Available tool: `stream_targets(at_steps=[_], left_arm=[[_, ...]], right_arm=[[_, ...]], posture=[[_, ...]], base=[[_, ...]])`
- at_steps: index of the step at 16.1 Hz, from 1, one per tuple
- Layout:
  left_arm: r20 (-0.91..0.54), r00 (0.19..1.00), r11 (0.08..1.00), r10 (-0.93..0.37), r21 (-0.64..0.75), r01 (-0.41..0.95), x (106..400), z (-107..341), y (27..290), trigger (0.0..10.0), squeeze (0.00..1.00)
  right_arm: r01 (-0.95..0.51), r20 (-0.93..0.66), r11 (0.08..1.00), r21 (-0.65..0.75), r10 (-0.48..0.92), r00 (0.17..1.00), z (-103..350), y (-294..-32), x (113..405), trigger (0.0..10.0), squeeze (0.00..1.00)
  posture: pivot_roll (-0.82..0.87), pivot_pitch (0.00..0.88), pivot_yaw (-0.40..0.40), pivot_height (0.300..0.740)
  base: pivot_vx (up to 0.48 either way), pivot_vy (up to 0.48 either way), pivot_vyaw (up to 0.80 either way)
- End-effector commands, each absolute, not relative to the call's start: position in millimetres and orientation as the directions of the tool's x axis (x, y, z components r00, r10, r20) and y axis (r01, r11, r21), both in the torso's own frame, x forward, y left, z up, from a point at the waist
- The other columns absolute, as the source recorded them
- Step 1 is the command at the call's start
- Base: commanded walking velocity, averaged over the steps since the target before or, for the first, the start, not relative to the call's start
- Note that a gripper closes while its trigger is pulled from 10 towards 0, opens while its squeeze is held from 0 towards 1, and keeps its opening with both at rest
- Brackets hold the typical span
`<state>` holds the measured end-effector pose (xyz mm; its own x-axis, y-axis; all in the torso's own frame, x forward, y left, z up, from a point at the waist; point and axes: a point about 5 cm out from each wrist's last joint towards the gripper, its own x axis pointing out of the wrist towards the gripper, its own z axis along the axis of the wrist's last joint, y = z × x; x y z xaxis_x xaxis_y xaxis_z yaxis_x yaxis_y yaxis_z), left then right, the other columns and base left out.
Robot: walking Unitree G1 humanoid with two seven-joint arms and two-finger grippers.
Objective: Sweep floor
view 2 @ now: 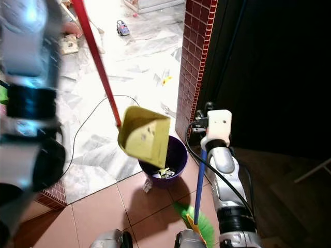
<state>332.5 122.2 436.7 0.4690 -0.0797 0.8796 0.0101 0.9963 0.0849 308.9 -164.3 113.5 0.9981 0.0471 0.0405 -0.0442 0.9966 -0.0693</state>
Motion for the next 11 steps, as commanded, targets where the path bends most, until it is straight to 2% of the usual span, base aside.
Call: stream_targets(at_steps=[1, 4, 7, 11], left_arm=[[0.922, 0.379, 0.989, -0.074, 0.118, -0.093, 319, 458, 133, 10.0, 0.0], [0.87, 0.49, 0.971, -0.049, 0.157, -0.182, 327, 414, 150, 10.0, 0.0], [0.807, 0.591, 0.969, 0.014, 0.135, -0.208, 324, 371, 158, 10.0, 0.0], [0.76, 0.647, 0.964, 0.06, 0.124, -0.235, 318, 346, 156, 10.0, 0.0]], right_arm=[[-0.062, 0.09, 0.995, -0.079, 0.069, 0.994, 122, -159, 313, 10.0, 0.0], [-0.063, 0.079, 0.995, -0.071, 0.069, 0.994, 116, -157, 309, 10.0, 0.0], [-0.062, 0.07, 0.996, -0.069, 0.067, 0.995, 112, -160, 307, 10.0, 0.0], [-0.07, 0.057, 0.995, -0.069, 0.074, 0.996, 111, -160, 311, 10.0, 0.0]], posture=[[-0.07, 0.0, -0.001, 0.74], [-0.05, 0.0, -0.002, 0.74], [-0.04, 0.0, -0.015, 0.74], [-0.03, 0.0, -0.025, 0.74]], base=[[0.0, 0.0, 0.0], [0.0, 0.0, 0.0], [0.0, 0.0, 0.0], [0.0, 0.0, 0.0]])
